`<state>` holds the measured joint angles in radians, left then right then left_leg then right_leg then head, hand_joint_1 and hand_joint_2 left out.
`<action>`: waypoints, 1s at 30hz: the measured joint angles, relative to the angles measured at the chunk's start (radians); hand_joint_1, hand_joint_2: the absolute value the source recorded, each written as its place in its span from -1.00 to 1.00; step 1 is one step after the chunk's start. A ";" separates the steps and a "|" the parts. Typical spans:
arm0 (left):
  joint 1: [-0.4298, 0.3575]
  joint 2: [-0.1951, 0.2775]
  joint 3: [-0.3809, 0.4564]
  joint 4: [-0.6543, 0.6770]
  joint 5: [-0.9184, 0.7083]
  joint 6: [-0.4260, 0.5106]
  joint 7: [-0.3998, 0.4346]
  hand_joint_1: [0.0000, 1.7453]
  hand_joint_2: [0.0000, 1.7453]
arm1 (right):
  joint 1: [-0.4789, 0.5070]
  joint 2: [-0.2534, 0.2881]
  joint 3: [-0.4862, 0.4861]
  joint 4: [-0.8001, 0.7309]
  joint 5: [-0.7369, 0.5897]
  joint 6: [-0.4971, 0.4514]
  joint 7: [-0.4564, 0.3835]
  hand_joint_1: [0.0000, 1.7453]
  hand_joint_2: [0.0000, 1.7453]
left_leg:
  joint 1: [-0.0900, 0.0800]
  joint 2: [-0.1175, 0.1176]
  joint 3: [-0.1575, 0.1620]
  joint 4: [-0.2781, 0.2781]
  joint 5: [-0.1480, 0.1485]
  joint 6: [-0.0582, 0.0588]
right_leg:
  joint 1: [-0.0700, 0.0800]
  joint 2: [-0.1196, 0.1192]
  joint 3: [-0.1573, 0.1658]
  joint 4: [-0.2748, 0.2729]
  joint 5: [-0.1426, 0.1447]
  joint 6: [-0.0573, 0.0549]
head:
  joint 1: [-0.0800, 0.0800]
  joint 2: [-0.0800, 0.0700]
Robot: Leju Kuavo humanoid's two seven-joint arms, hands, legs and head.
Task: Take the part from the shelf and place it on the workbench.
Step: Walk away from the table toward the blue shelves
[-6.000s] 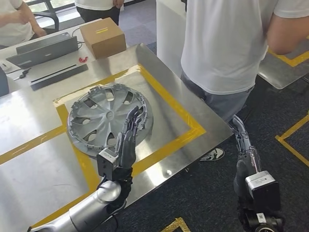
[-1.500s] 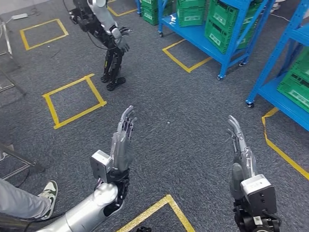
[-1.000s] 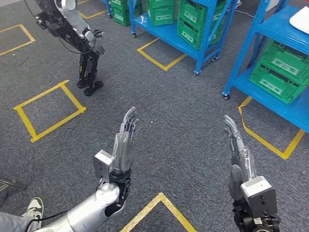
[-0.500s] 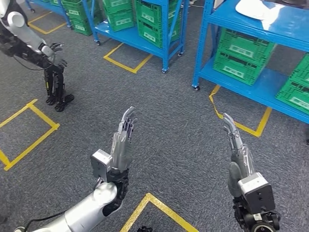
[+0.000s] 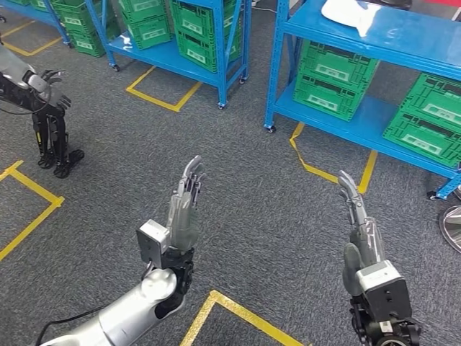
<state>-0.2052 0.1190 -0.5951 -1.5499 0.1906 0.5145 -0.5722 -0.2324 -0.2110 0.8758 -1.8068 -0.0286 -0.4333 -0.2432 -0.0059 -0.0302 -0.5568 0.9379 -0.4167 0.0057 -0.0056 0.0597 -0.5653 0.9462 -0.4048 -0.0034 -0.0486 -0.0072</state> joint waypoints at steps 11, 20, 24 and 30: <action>0.000 0.002 0.000 0.000 0.002 0.000 -0.005 -1.00 -1.00 | 0.000 0.004 -0.001 0.005 -0.002 -0.005 -0.007 -1.00 -1.00 | -0.003 0.001 0.000 0.001 -0.002 0.005 | -0.004 -0.001 0.000 -0.002 -0.002 0.013 | 0.000 0.000; 0.000 0.002 0.000 0.000 0.016 0.000 -0.001 -1.00 -1.00 | 0.000 0.007 -0.001 0.013 -0.003 -0.005 -0.015 -1.00 -1.00 | 0.001 0.001 0.001 -0.001 -0.003 0.004 | -0.002 -0.001 0.000 -0.001 -0.003 0.012 | 0.000 0.000; 0.000 0.003 0.000 0.000 0.025 0.000 0.003 -1.00 -1.00 | 0.000 0.007 -0.001 0.016 -0.003 -0.005 -0.017 -1.00 -1.00 | 0.003 0.001 0.001 -0.001 -0.003 0.004 | -0.001 -0.001 -0.001 -0.001 -0.003 0.012 | 0.000 0.000; -0.004 0.003 0.000 0.000 0.027 -0.003 0.004 -1.00 -1.00 | 0.002 0.008 -0.005 0.023 -0.003 -0.004 -0.022 -1.00 -1.00 | 0.009 0.012 0.036 -0.032 -0.010 0.034 | 0.001 -0.022 -0.035 0.078 -0.019 0.030 | 0.006 0.000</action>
<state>-0.2093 0.1216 -0.5951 -1.5496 0.2172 0.5112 -0.5679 -0.2300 -0.2026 0.8707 -1.7842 -0.0320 -0.4369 -0.2656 0.0028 -0.0186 -0.5207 0.9063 -0.4269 0.0400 -0.0051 0.0375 -0.6001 1.0244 -0.4240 0.0263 -0.0429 -0.0072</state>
